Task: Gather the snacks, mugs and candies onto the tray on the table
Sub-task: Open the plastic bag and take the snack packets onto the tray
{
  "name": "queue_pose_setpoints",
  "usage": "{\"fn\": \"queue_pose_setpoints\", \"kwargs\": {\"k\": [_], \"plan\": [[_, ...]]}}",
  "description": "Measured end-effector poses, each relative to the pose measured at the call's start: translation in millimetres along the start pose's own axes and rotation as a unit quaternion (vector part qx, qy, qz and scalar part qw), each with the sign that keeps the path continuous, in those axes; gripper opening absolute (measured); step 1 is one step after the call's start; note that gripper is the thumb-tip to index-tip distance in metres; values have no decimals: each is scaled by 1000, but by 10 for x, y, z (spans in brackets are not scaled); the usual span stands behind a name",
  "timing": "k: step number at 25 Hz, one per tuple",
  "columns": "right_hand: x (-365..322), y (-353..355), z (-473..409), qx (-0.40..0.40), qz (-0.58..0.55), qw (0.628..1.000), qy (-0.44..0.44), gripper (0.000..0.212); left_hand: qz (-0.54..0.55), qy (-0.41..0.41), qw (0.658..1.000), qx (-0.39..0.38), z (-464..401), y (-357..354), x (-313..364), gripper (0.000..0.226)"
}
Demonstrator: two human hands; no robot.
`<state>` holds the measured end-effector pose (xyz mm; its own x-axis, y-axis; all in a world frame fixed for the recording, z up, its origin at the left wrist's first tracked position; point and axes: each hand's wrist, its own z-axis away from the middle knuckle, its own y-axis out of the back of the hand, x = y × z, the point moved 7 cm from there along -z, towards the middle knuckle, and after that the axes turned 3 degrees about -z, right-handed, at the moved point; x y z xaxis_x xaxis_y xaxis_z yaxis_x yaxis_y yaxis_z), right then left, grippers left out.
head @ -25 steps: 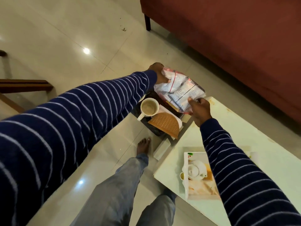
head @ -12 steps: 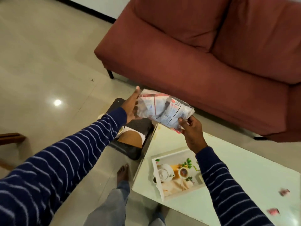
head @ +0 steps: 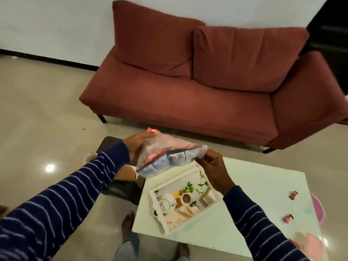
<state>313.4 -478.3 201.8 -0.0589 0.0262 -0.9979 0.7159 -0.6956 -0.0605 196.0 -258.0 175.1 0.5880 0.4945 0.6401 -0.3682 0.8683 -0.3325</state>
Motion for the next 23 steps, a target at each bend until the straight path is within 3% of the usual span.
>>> {"fn": "queue_pose_setpoints", "kwargs": {"k": [4,6,10,12,14,16,20,23], "plan": [[-183,371,283,-40,118,992,18,14,-19,-135,986,91,104,-464,80,39],[-315,577,393,-65,184,980,35,22,-50,-212,969,120,228,-771,193,34],[-701,933,555,-71,271,958,56,47,-66,-283,951,111,520,-1277,300,34],[-1003,992,532,-51,269,957,94,42,-116,-310,939,93,661,-1489,333,32],[-1355,899,467,-36,277,948,153,36,-177,-334,923,66,757,-1692,353,33],[-1669,660,395,-35,311,926,211,44,-231,-347,907,53,822,-1797,367,37],[-1977,30,248,-76,394,885,237,47,-260,-373,890,37,990,-1793,479,33],[-2194,-289,198,-82,322,903,273,27,-256,-407,874,70,1179,-1720,637,29]]}}
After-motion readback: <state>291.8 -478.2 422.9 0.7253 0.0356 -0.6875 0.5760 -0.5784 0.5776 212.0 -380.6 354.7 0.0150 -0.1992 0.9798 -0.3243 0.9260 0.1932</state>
